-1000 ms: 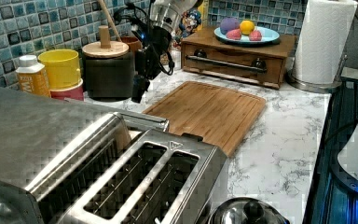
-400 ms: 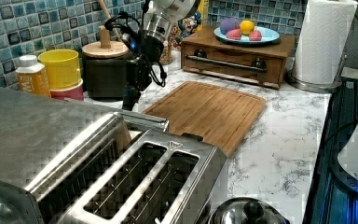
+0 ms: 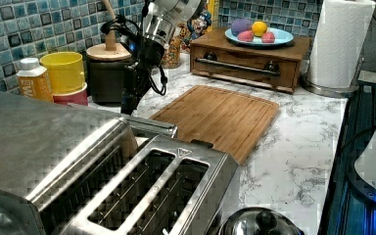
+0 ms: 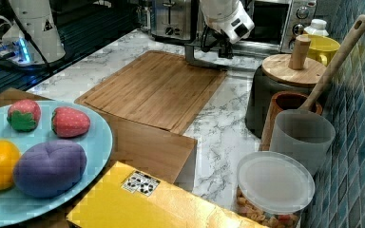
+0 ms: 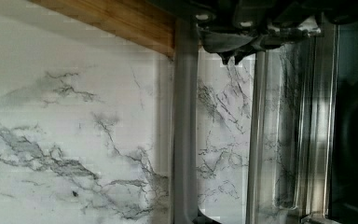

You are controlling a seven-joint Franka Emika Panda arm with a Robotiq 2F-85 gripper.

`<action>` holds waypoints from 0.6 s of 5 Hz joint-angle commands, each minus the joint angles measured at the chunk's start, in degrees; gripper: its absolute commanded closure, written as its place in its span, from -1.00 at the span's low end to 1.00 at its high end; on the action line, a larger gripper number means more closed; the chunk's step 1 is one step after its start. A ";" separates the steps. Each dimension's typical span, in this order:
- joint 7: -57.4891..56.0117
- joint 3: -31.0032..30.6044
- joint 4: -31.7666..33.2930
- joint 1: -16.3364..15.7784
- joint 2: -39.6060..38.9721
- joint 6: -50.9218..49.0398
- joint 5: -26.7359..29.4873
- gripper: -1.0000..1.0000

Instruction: Close the oven.

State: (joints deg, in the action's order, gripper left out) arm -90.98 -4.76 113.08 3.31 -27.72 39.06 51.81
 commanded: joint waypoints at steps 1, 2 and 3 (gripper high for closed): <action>10.00 -3.11 -16.59 -2.87 -6.11 -13.83 -5.78 1.00; 10.85 -4.27 -16.84 -4.16 -7.08 -14.29 -7.66 1.00; 11.21 -5.68 -15.60 -5.01 -4.94 -14.37 -5.29 1.00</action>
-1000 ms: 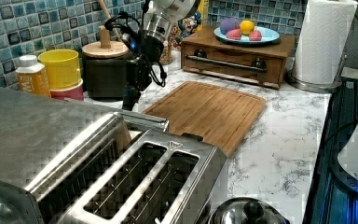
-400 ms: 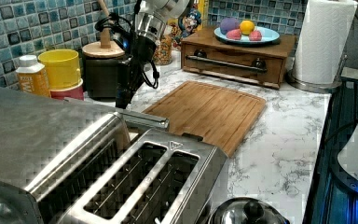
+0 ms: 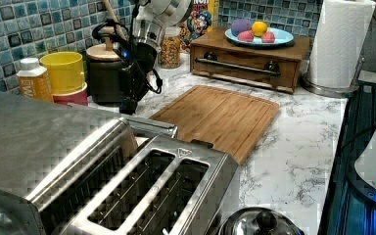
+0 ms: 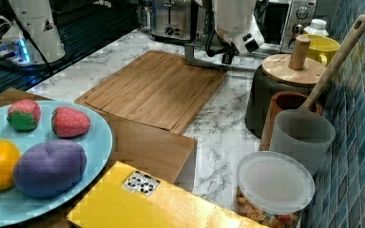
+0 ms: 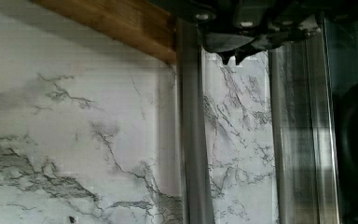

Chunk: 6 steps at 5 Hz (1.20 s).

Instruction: Close the oven.

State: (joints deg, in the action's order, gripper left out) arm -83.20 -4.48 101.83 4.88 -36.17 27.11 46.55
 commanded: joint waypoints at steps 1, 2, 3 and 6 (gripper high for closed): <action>2.92 -8.16 -1.73 -7.03 8.58 -1.39 2.20 1.00; 5.23 -9.54 -2.30 -8.37 11.29 -2.22 0.47 1.00; 7.57 -10.35 -1.34 -11.28 14.38 0.16 -1.26 1.00; 26.86 -9.66 -4.91 -20.50 16.40 5.81 -18.07 1.00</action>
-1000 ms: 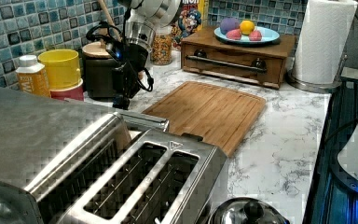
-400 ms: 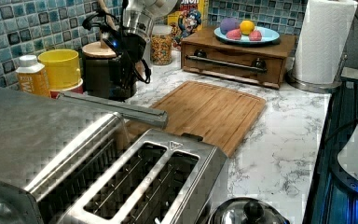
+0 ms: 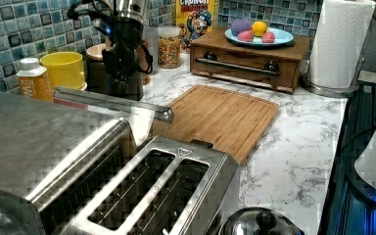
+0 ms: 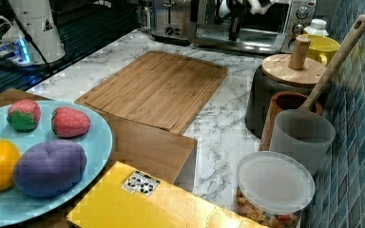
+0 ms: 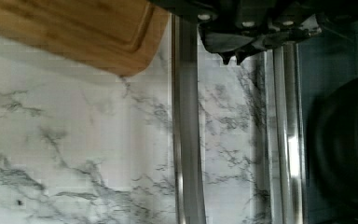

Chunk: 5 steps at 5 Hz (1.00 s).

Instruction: Close the oven.

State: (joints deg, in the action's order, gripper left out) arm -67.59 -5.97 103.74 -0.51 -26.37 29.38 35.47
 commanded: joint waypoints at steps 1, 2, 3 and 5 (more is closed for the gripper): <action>22.67 -8.01 -9.67 -18.51 6.49 3.06 -16.50 1.00; 39.17 -4.81 -14.03 -24.18 4.76 1.28 -33.28 1.00; 46.62 -3.56 -16.33 -25.81 4.61 -0.52 -41.14 1.00; 56.14 1.13 -18.91 -28.94 6.53 -0.19 -48.92 1.00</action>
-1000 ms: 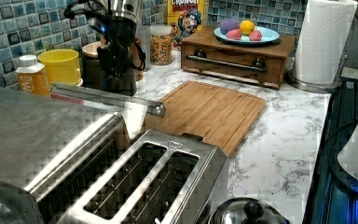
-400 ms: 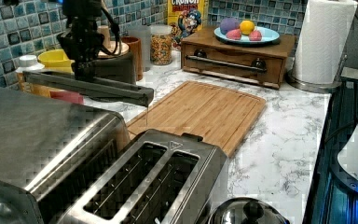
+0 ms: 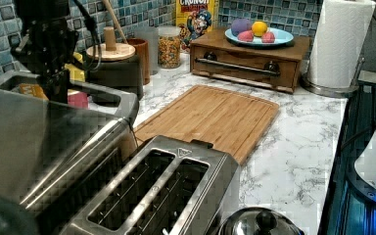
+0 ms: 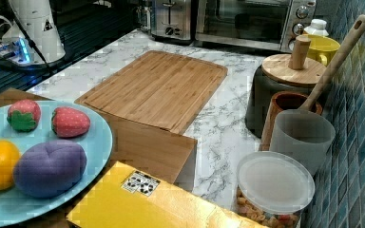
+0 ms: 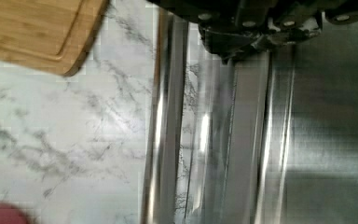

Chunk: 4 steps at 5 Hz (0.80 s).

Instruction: Close the oven.

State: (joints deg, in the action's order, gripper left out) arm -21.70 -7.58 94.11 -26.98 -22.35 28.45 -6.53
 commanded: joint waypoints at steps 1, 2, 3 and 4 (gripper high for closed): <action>8.84 2.12 -6.97 -0.05 6.36 2.71 -5.24 1.00; 5.37 1.45 -2.10 1.63 12.49 5.32 0.35 1.00; 0.10 -0.09 -2.21 3.65 14.59 2.73 5.15 1.00; 6.95 -0.15 -2.36 0.88 15.10 0.55 -1.87 1.00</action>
State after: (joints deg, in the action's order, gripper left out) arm -18.32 -6.76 95.12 -23.86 -13.14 30.47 -8.74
